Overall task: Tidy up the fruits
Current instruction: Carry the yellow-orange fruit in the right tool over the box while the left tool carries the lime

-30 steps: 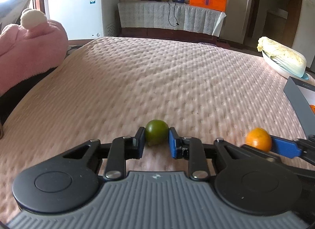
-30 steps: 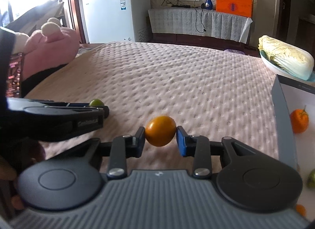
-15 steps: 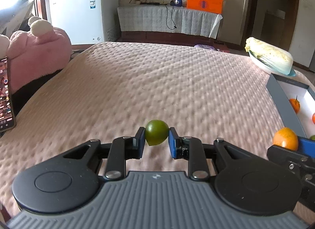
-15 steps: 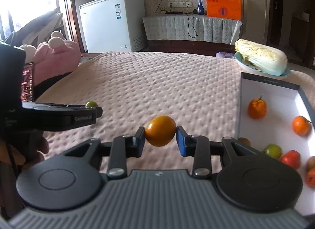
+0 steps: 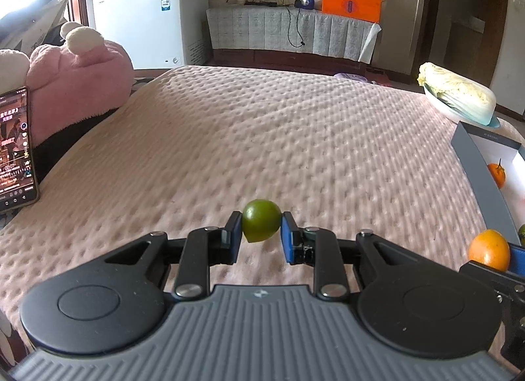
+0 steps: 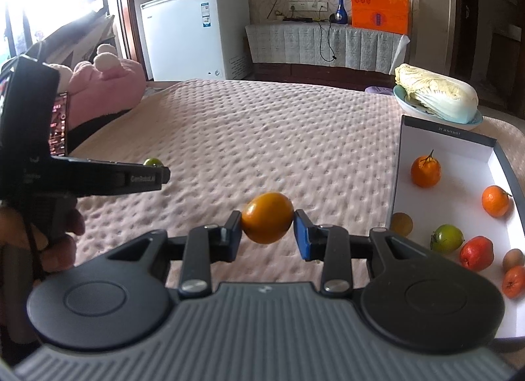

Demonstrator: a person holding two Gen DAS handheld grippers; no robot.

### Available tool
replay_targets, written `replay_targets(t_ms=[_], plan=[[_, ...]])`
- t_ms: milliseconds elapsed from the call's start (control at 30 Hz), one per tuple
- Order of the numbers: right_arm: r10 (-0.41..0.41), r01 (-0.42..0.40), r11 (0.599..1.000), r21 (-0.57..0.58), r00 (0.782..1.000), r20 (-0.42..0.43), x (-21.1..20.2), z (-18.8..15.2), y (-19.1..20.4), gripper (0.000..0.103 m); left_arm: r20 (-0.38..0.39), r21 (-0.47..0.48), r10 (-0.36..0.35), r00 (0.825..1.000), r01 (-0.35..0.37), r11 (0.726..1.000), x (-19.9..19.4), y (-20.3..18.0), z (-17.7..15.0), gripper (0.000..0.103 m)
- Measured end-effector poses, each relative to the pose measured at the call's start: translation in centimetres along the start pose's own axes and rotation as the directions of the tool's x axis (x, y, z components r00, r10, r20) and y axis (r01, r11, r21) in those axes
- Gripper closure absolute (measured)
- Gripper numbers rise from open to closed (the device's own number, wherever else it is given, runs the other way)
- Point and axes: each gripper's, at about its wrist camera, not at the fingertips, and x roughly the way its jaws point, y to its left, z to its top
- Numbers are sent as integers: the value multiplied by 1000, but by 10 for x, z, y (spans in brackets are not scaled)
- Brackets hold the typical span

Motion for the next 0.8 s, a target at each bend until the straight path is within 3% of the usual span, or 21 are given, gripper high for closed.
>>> replay_targets(t_ms=[800], plan=[[45, -46, 999, 22, 998, 45, -3, 9, 2, 66, 47, 10, -36, 998, 36, 999, -11, -2, 16, 73]])
